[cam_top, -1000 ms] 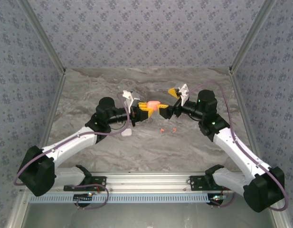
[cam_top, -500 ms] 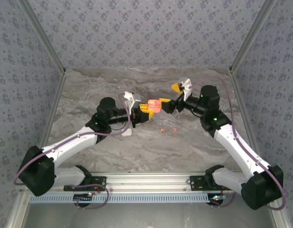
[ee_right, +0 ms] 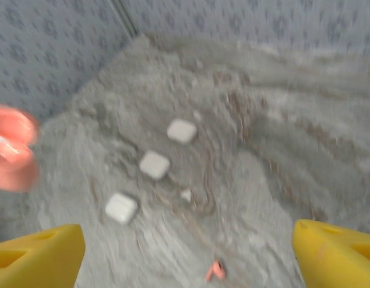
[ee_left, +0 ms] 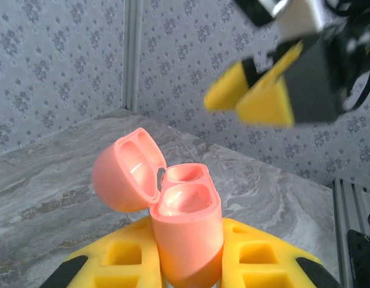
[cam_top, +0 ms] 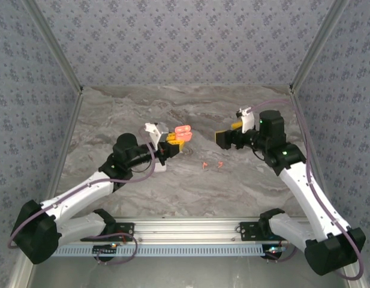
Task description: Insert wireless bluetooth earbuds into charging case
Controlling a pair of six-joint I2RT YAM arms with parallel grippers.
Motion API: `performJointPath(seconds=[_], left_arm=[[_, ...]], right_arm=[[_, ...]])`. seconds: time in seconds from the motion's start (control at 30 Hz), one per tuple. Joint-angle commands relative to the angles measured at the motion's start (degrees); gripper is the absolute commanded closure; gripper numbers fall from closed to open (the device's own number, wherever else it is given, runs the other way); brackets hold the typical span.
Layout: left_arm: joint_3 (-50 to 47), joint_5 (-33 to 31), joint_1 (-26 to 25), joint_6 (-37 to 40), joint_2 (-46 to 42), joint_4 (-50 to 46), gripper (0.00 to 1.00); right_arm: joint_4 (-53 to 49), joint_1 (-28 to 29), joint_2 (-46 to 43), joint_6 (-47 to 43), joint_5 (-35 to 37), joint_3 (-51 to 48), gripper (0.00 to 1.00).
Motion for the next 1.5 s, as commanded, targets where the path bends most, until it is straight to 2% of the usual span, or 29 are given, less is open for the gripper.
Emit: performJointPath(seconds=[0.0, 0.2, 0.37, 0.67, 0.8, 0.93, 1.17, 1.47], left_arm=[[0.0, -1.5, -0.3, 1.8, -2.6, -0.1, 1.0], [-1.4, -3.4, -0.3, 1.0, -3.8, -0.2, 1.0], [-1.5, -3.9, -0.3, 0.3, -3.8, -0.6, 1.0], [-1.5, -4.8, -0.3, -0.1, -3.8, -1.7, 1.0], [-1.7, -5.7, -0.3, -0.5, -3.9, -1.6, 1.0], [-1.7, -6.1, -0.3, -0.4, -3.8, -1.9, 1.0], [-1.6, -6.8, -0.3, -0.1, -3.8, -2.4, 1.0], [-1.7, -7.0, -0.3, -0.3, -3.5, -2.3, 1.0]], right_arm=[[-5.2, 1.2, 4.1, 0.0, -3.0, -3.2, 0.17], [3.3, 6.3, 16.7, -0.2, -4.1, -7.3, 0.29], [10.2, 8.3, 26.8, 0.5, 1.2, -7.2, 0.33], [10.5, 11.3, 39.6, -1.5, 6.4, -1.3, 0.38], [9.3, 12.8, 42.3, -2.5, 8.5, 0.5, 0.4], [7.8, 13.4, 43.3, -2.6, 8.7, 1.0, 0.46], [2.0, 14.0, 42.4, -3.0, 10.2, 0.2, 0.56], [0.0, 14.2, 40.7, -2.4, 10.0, -1.5, 0.63]])
